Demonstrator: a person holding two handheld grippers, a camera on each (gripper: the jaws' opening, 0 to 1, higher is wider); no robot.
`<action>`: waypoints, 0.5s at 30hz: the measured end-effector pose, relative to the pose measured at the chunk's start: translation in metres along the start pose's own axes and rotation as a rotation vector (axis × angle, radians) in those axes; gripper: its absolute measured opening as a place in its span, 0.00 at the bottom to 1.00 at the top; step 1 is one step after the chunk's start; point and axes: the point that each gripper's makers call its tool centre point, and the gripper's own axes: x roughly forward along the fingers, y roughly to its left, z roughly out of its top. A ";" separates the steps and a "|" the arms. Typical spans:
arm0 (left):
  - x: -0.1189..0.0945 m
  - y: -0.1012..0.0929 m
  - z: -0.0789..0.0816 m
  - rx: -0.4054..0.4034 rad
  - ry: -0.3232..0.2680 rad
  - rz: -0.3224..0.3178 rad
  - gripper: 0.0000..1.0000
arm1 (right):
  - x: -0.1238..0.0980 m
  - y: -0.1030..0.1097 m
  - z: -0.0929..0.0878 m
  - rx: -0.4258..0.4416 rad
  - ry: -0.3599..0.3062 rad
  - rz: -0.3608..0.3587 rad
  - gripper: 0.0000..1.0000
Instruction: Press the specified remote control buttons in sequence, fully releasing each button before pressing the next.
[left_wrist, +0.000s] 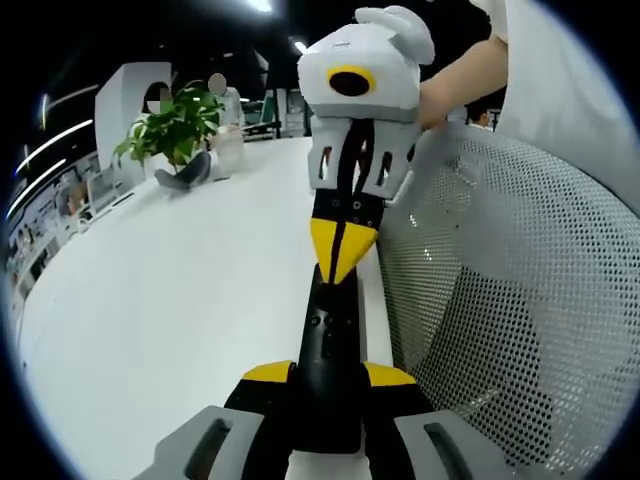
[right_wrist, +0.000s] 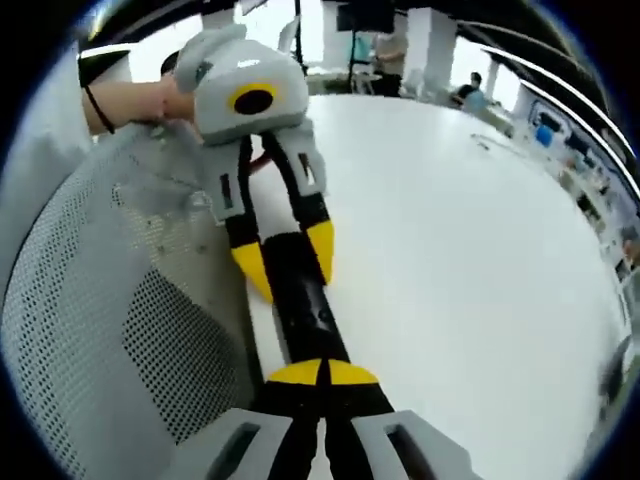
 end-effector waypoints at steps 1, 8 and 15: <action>0.000 0.000 0.000 0.000 0.000 0.000 0.25 | 0.000 -0.001 -0.001 -0.009 0.002 -0.001 0.00; 0.000 0.000 0.000 0.000 -0.001 0.000 0.25 | 0.004 0.004 0.004 -0.132 0.045 -0.001 0.00; 0.000 0.000 0.000 -0.001 -0.006 -0.004 0.25 | 0.008 0.005 0.005 -0.286 0.140 0.022 0.00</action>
